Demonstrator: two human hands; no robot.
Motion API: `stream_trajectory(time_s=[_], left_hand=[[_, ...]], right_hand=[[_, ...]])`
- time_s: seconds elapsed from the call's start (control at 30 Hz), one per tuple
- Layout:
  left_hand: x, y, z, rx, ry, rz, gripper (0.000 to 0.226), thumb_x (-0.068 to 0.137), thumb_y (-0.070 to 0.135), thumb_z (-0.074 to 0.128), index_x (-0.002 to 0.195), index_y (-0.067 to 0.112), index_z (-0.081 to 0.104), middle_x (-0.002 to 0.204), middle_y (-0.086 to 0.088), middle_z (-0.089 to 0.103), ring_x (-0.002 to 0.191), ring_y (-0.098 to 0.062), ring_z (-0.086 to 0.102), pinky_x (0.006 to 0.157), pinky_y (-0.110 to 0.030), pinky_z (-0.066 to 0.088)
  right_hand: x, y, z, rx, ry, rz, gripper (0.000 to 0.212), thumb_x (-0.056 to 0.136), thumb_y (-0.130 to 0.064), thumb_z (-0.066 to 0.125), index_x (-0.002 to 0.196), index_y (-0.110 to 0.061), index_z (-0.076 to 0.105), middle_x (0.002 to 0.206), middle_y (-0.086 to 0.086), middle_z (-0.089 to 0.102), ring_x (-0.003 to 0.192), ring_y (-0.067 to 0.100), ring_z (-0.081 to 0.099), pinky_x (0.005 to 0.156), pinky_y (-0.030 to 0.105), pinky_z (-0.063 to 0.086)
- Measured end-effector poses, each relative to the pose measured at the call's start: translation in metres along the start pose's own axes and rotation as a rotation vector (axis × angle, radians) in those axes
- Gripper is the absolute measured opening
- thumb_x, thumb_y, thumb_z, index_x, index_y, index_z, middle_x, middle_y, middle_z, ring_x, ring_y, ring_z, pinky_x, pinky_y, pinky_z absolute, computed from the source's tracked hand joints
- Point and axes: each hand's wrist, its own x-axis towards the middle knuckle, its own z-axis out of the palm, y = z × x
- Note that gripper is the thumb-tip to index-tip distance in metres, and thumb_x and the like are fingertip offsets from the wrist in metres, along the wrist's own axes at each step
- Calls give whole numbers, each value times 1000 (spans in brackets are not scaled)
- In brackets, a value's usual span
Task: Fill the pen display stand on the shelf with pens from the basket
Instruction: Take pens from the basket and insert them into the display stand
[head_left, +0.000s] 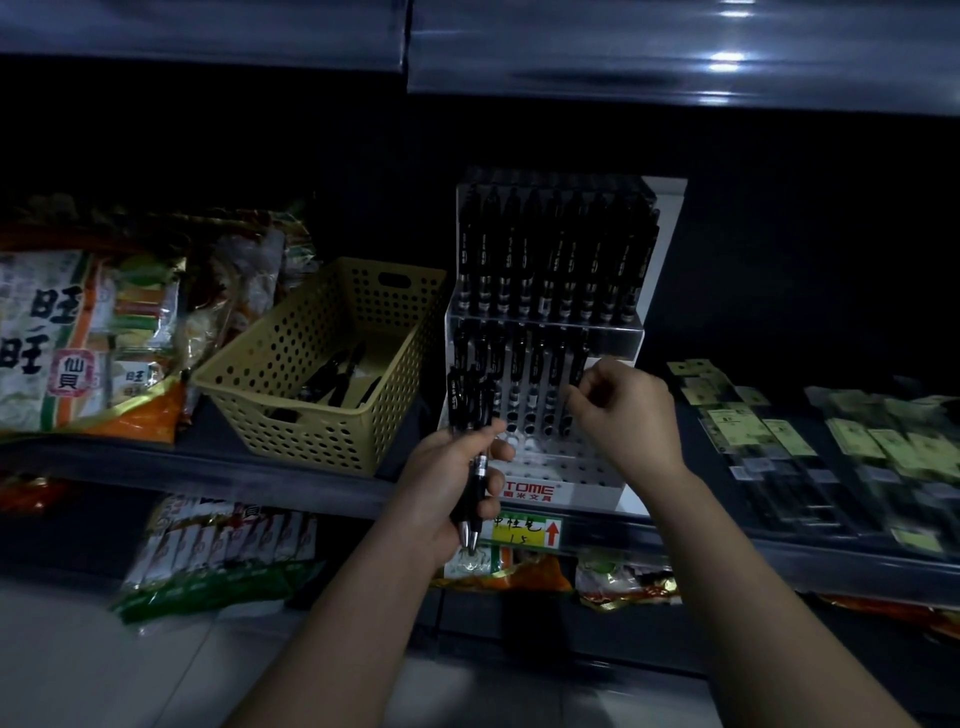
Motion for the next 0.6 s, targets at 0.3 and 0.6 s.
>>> stream_trajectory(time_s=[0.3, 0.6], left_hand=[[-3, -1, 4, -37, -111, 52, 16, 94, 4, 52, 104, 4, 64, 72, -5, 63, 50, -12, 48, 38, -21, 35], [-8, -2, 4, 49, -161, 100, 17, 93, 15, 56, 104, 3, 62, 73, -4, 66, 53, -14, 56, 48, -27, 49]], right_hand=[[-4, -29, -5, 324, -108, 18, 34, 80, -33, 60, 61, -5, 56, 57, 12, 53, 53, 12, 43, 53, 32, 37], [3, -51, -25, 732, -384, 140, 13, 86, -12, 67, 73, -10, 68, 58, -4, 60, 50, 3, 52, 47, 19, 39]])
